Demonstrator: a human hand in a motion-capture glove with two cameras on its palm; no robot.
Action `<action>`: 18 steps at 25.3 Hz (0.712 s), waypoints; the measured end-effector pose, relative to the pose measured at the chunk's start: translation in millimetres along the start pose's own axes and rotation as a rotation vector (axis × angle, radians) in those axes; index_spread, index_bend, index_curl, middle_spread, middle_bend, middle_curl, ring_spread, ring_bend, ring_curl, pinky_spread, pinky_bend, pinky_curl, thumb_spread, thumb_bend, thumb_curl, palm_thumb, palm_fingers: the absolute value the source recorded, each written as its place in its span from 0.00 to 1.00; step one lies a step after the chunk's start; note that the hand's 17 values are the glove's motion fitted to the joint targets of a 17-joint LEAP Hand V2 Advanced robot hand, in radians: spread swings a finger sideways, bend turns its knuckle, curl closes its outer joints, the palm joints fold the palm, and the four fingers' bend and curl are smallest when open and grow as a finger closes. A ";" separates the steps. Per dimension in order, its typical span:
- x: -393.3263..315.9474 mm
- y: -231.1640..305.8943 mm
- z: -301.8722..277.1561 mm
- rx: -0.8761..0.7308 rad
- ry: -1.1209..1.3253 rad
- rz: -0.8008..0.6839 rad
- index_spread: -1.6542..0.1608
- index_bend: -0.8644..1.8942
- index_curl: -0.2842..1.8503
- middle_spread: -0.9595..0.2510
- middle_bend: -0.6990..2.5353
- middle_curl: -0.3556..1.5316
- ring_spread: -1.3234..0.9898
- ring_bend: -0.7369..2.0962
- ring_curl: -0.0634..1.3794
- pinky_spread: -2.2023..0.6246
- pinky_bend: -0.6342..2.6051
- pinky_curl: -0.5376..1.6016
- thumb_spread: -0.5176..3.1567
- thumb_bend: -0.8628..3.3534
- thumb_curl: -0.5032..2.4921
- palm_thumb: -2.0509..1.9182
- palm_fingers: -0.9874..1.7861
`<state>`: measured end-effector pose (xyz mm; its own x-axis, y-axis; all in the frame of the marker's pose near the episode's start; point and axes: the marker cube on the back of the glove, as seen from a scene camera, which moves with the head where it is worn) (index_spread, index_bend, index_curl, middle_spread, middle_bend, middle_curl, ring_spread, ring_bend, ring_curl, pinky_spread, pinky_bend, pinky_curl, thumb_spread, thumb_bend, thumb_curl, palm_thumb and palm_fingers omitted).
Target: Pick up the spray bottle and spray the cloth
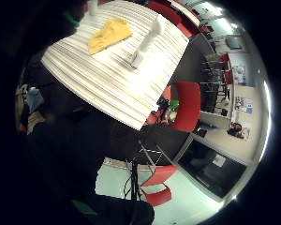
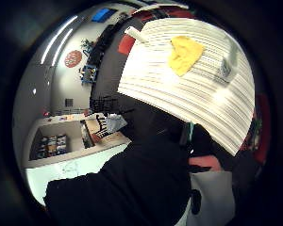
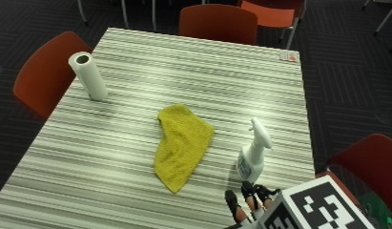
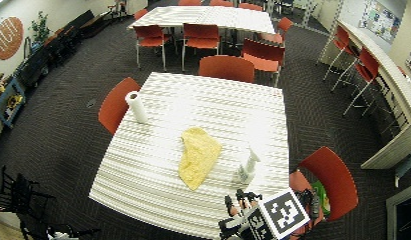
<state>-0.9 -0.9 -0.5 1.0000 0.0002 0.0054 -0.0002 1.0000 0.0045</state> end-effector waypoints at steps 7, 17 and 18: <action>1.2 -0.4 -0.5 0.001 -0.003 0.001 0.75 0.38 0.19 0.81 0.26 0.22 0.61 0.38 0.13 0.82 0.38 0.36 0.31 0.30 0.24 0.69 0.46; 4.6 0.5 -0.1 0.002 -0.027 -0.002 0.72 0.38 0.23 0.81 0.26 0.25 0.62 0.39 0.17 0.82 0.38 0.39 0.36 0.28 0.27 0.70 0.45; 6.1 1.1 -0.1 0.004 -0.052 -0.001 0.72 0.38 0.23 0.81 0.27 0.25 0.62 0.40 0.18 0.82 0.38 0.39 0.37 0.28 0.27 0.70 0.45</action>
<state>5.2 0.2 -0.5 0.9984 -0.0007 0.0573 0.0002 1.0000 0.0085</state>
